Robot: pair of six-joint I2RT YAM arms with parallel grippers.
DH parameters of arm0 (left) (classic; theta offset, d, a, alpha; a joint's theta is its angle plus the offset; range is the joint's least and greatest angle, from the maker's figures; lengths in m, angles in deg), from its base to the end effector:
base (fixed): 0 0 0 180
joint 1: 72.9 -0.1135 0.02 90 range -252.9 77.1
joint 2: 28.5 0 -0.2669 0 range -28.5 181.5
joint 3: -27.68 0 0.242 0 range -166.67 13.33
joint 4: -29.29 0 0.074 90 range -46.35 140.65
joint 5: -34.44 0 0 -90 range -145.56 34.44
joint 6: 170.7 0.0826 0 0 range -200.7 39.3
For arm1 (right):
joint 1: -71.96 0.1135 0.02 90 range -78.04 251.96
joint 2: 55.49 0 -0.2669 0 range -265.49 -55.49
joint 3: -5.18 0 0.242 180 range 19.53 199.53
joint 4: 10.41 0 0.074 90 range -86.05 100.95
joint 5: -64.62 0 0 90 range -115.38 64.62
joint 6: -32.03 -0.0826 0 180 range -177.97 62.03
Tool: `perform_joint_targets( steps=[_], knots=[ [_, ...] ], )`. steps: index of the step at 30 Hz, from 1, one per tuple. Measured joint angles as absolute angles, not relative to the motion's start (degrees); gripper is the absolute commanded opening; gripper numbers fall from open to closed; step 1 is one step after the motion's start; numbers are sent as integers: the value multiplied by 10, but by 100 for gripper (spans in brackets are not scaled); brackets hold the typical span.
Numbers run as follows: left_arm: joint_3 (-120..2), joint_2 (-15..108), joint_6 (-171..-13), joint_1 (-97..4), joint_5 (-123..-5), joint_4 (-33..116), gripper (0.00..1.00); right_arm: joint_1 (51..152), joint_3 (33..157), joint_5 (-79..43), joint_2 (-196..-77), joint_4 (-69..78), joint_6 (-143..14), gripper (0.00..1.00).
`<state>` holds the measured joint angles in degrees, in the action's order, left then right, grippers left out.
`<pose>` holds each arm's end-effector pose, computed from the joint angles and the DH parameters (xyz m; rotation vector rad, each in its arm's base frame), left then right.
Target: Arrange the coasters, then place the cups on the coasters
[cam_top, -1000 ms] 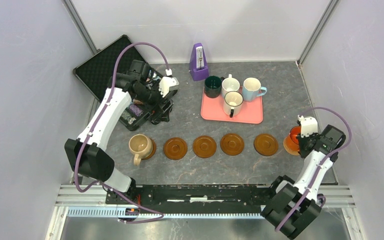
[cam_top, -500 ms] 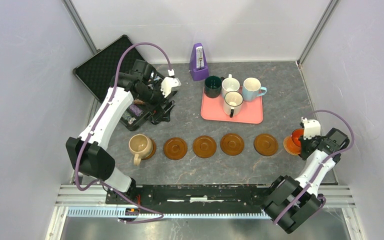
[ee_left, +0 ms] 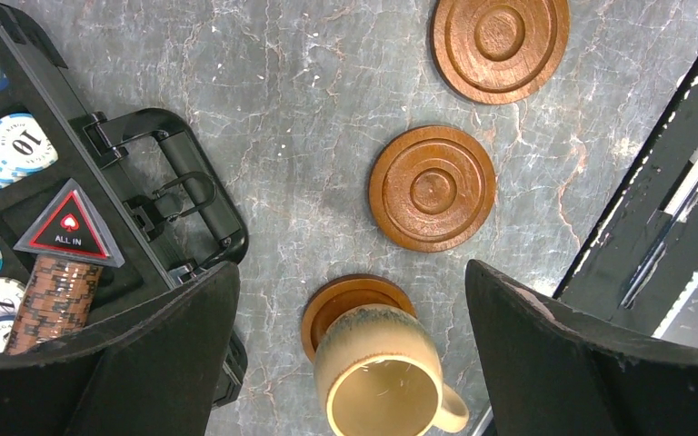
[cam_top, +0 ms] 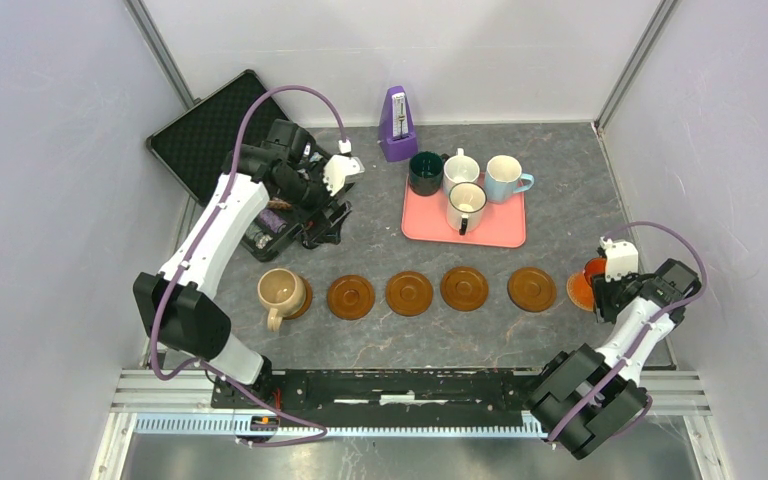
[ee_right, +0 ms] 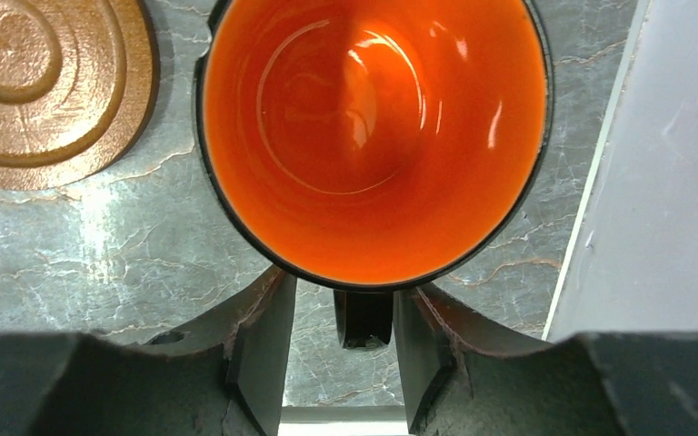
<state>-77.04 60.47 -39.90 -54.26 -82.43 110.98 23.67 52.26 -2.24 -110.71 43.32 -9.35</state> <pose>0.2802 -0.1339 0.3112 1.4039 2.1923 -0.5030 0.1427 -0.1113 0.1662 -0.1364 2.5178 -0.1303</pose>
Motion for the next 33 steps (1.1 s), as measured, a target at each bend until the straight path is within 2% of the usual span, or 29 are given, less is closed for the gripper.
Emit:
perform_joint_targets(
  steps=[11,15,16,17,26,31,33],
  knots=[
    [-770,605,-399,-540,-824,1108,100,235,533,-16,-1107,470,-62,55],
    [-770,606,-399,-538,-824,1108,100,235,543,-16,-1107,486,-57,79],
    [-770,607,-399,-538,-824,1108,100,235,549,-16,-1107,493,-55,90],
    [-770,609,-399,-538,-824,1108,100,235,558,-16,-1107,503,-50,98],
    [-780,619,-399,-538,-828,1105,100,235,737,32,-1108,605,8,98],
    [-787,624,-410,-537,-829,1092,100,254,832,81,-1164,631,-5,98],
    [-789,629,-422,-537,-830,1081,100,292,852,81,-1198,617,-39,98]
  ],
)
